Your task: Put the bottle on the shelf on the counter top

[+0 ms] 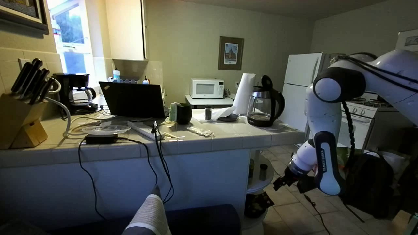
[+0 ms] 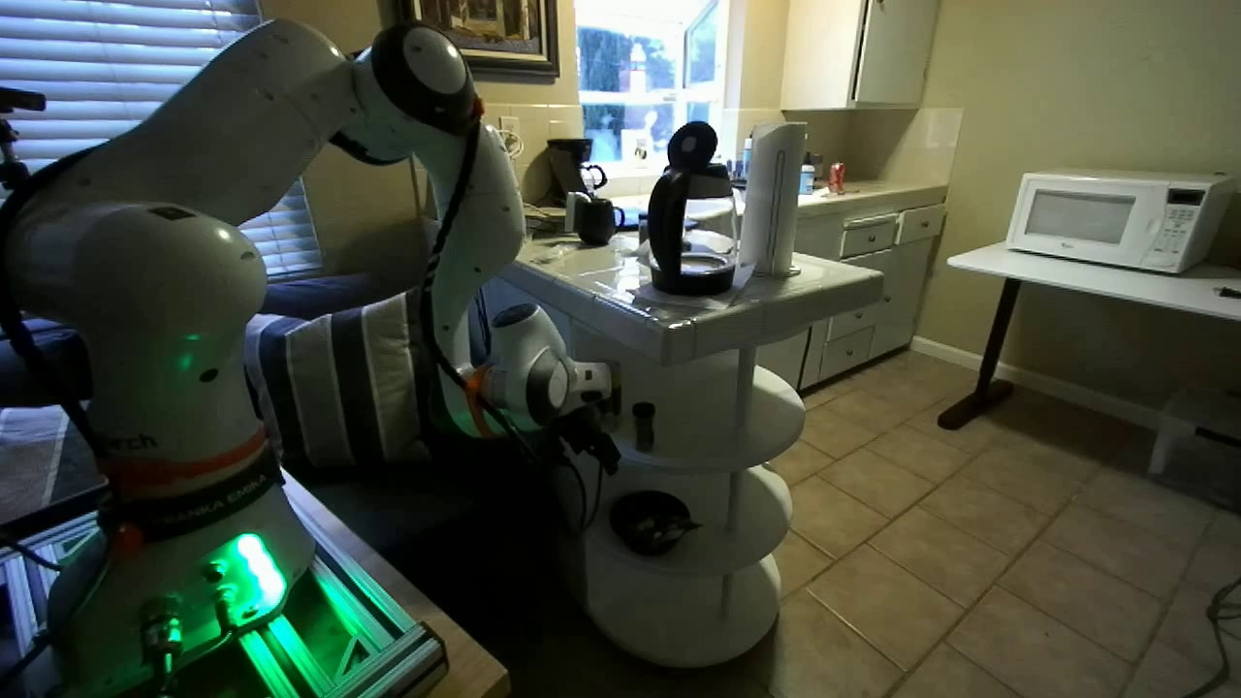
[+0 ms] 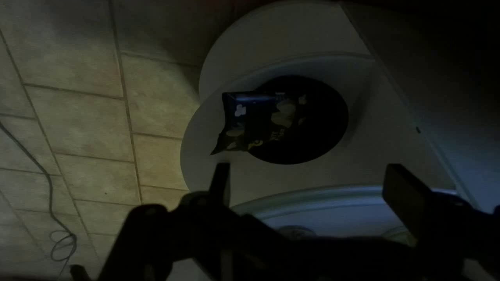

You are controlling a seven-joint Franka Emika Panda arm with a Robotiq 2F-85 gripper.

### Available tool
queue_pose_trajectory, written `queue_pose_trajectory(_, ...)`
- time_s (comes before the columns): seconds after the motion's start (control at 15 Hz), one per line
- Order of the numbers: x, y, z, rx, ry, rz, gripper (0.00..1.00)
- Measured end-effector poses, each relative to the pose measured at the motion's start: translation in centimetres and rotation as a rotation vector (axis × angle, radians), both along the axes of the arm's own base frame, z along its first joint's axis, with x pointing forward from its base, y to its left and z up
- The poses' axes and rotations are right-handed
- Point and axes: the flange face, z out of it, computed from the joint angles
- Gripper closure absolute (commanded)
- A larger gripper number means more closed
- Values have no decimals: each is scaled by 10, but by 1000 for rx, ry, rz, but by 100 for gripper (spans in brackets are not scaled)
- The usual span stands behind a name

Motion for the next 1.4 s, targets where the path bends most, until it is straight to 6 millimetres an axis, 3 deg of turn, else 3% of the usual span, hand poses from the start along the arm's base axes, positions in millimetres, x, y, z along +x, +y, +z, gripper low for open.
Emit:
queue_pose_trajectory(0.47,20,11,-33,-69,-164,41,0)
queue_pose_trajectory(1.4,36,3,-39,-100,-418,97,0)
